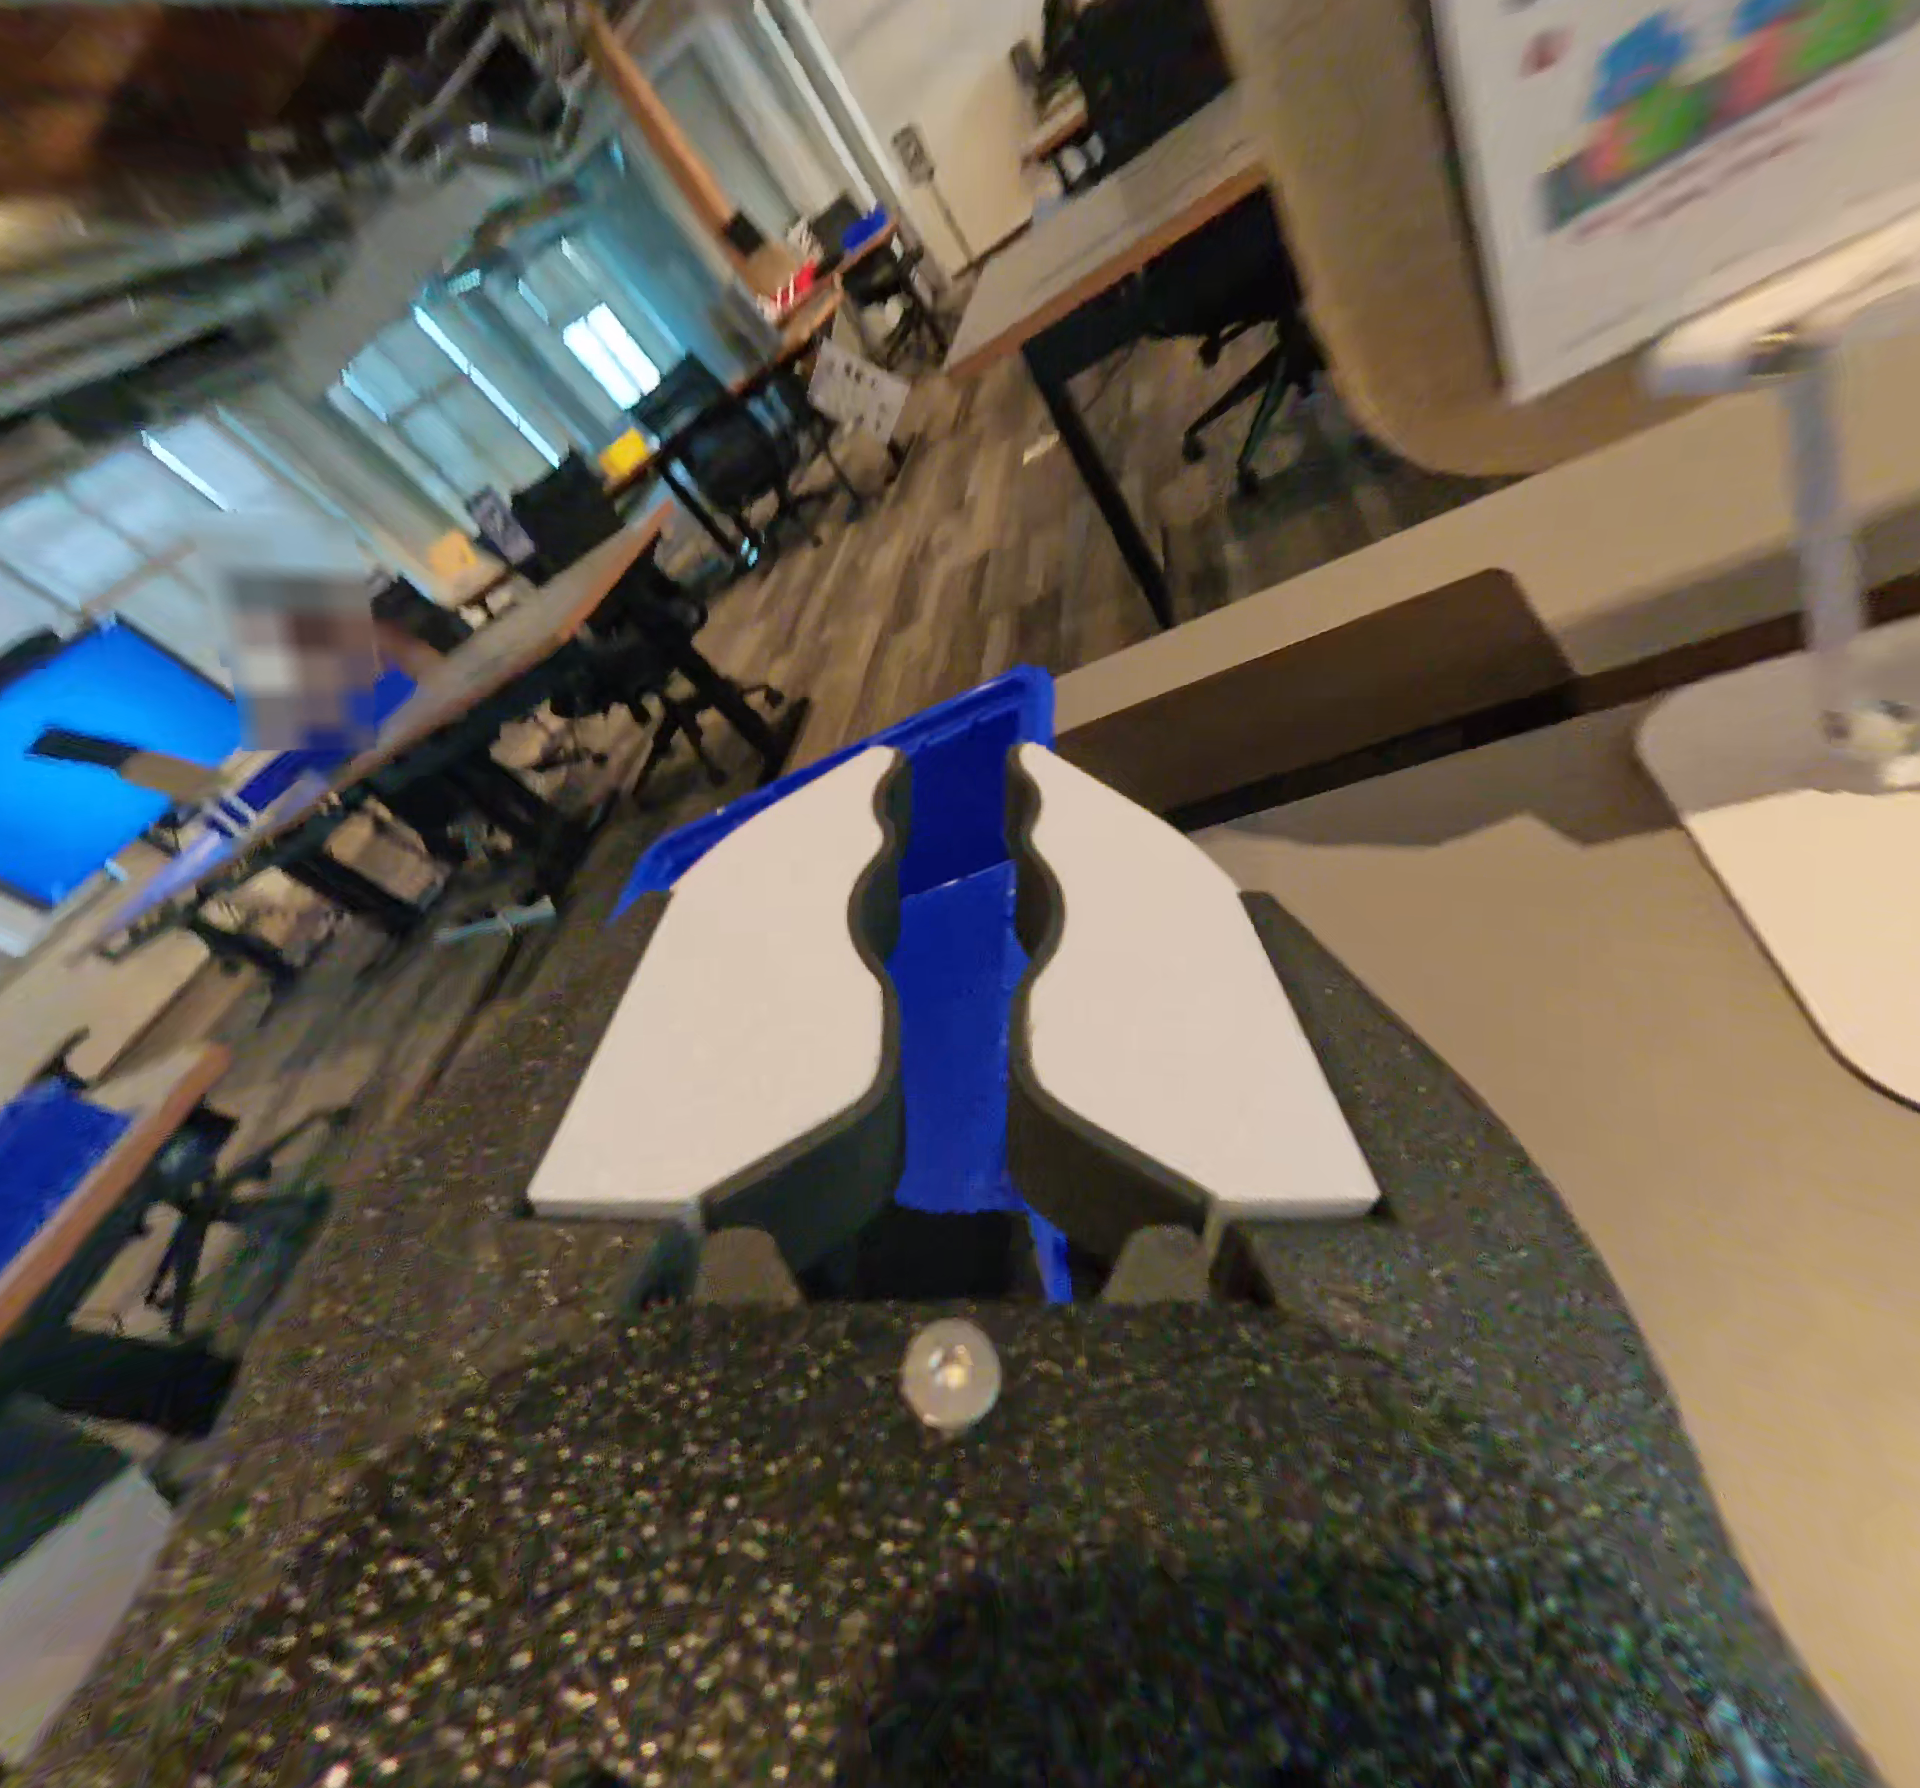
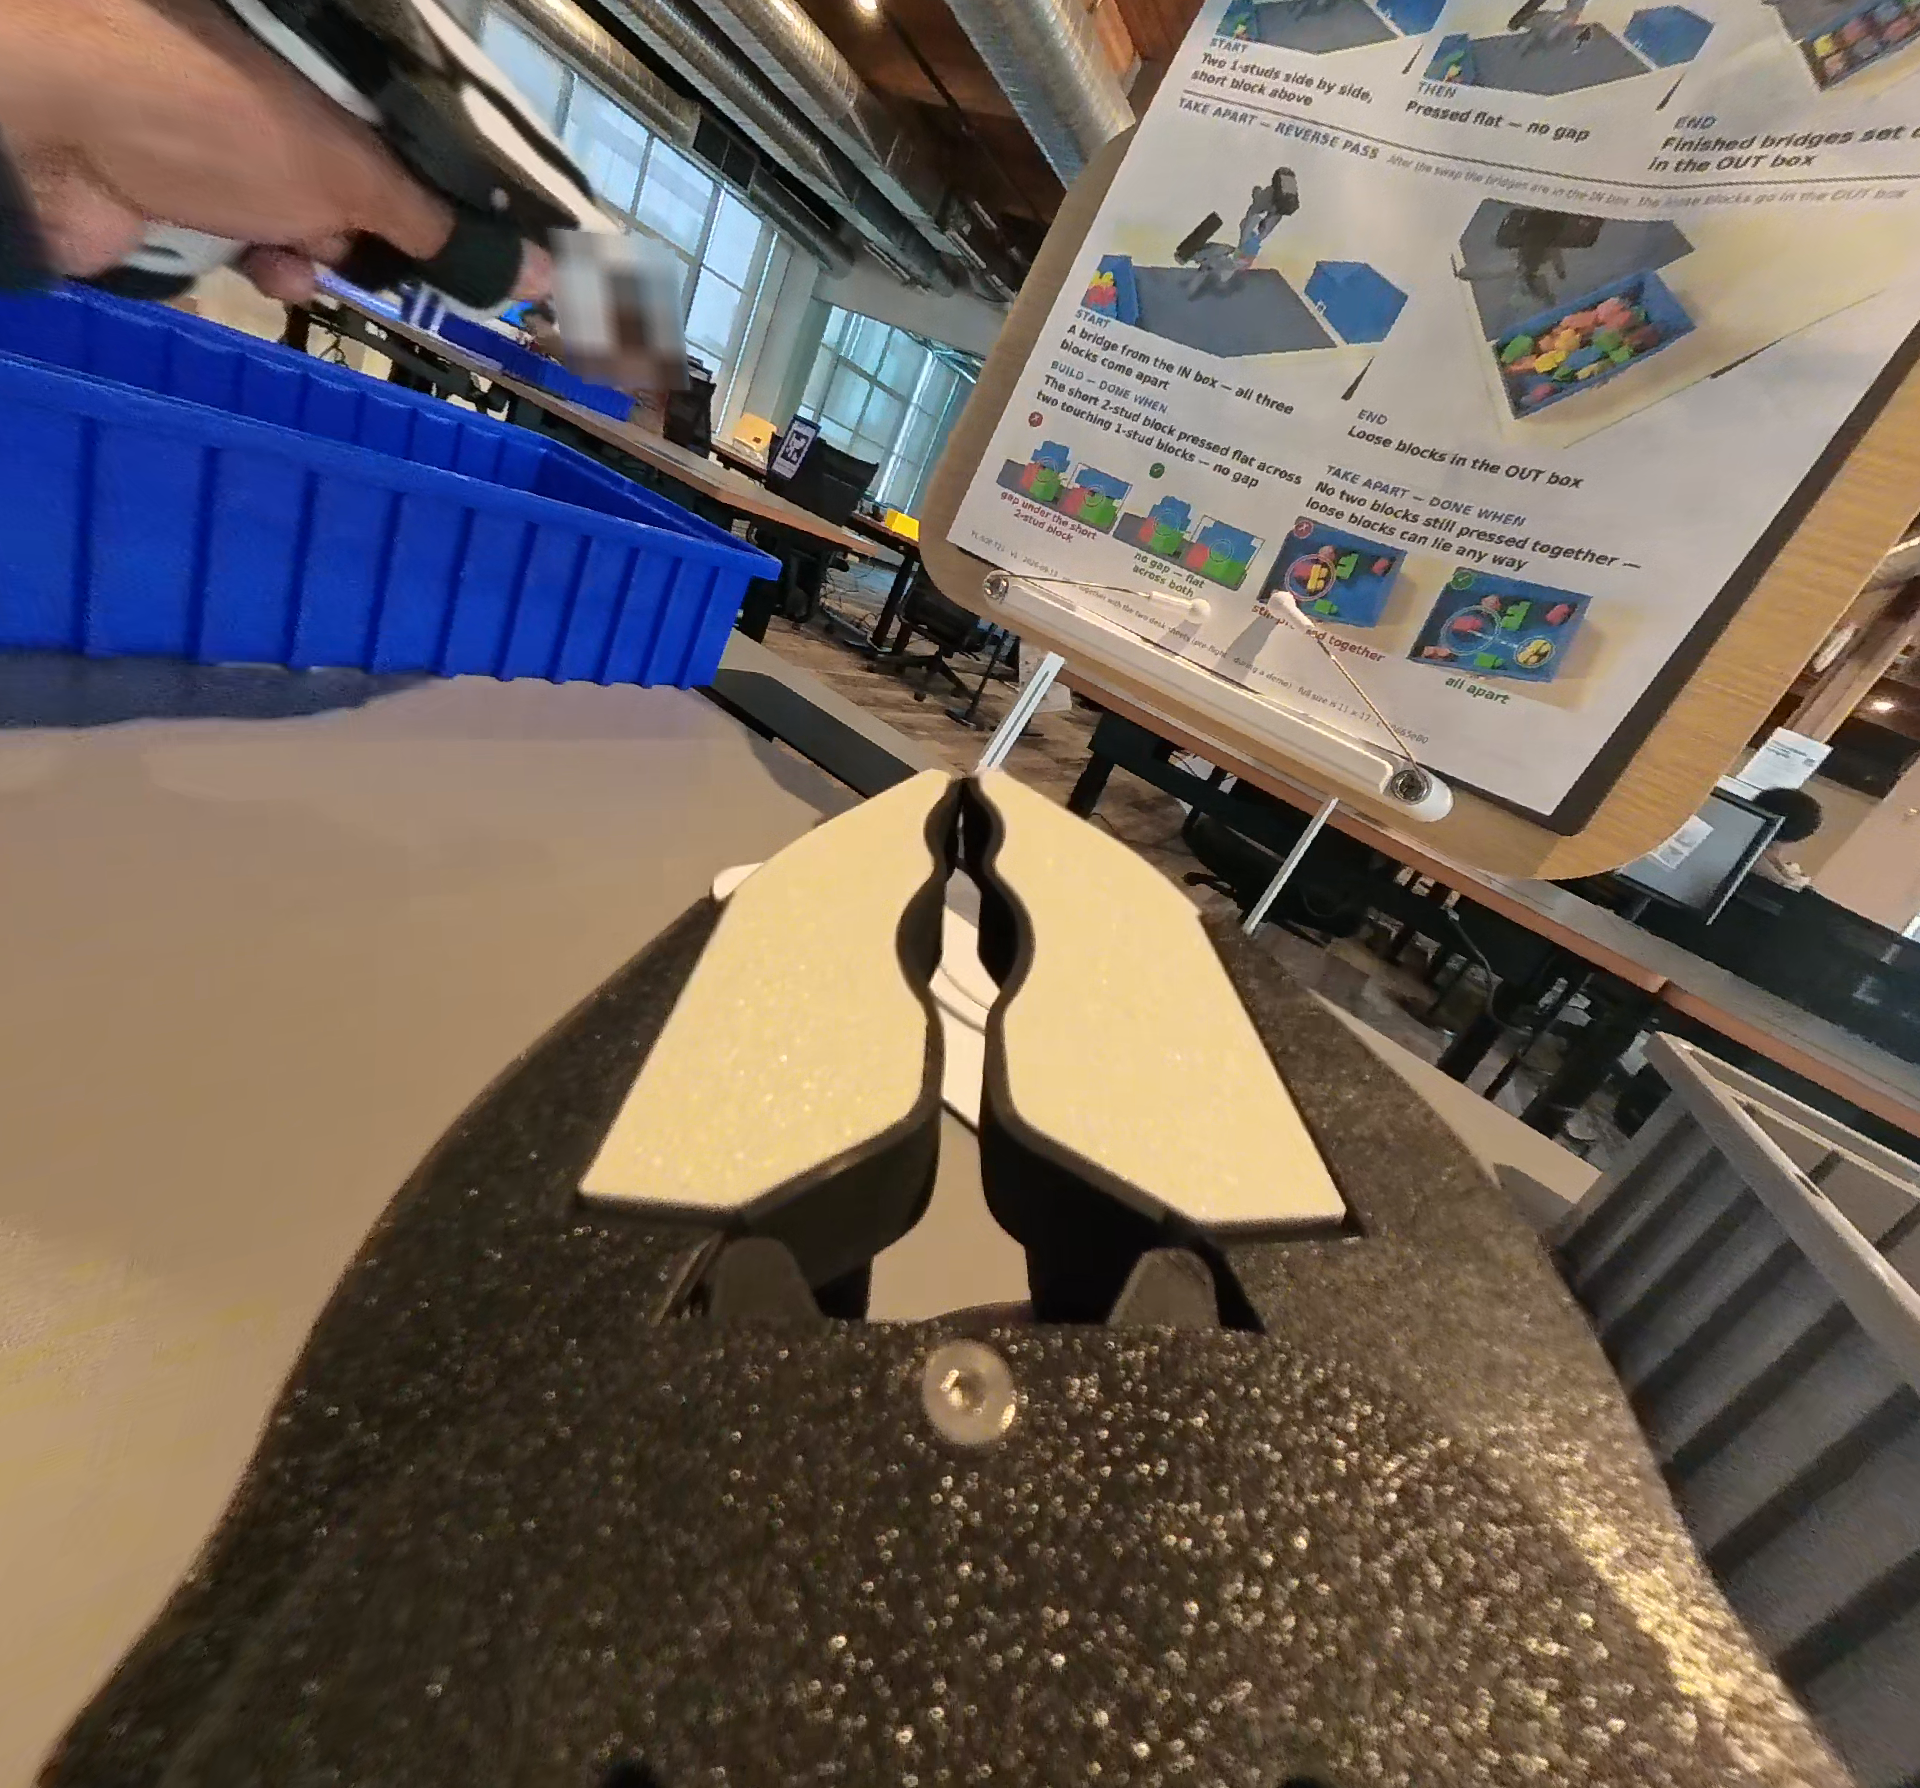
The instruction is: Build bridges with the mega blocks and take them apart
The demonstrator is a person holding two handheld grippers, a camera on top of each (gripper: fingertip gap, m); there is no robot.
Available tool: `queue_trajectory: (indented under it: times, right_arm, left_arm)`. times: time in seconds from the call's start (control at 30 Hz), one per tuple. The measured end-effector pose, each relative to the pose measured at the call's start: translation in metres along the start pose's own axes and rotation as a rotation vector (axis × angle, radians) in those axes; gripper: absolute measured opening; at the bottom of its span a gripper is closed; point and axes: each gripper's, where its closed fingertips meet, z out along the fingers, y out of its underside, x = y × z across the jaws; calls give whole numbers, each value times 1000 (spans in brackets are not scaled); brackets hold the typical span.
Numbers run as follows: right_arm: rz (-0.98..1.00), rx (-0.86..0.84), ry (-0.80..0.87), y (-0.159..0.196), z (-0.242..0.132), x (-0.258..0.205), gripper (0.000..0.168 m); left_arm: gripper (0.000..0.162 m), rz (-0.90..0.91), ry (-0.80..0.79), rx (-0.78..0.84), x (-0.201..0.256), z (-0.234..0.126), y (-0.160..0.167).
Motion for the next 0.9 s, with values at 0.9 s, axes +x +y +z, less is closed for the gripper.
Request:
queue_trajectory:
  times: [0.9]
  right_arm:
    - [36, -12, -22, 3, 3, -2, 0]
  left_arm:
    - [24, -150, -7, -134, -27, 33, 64]
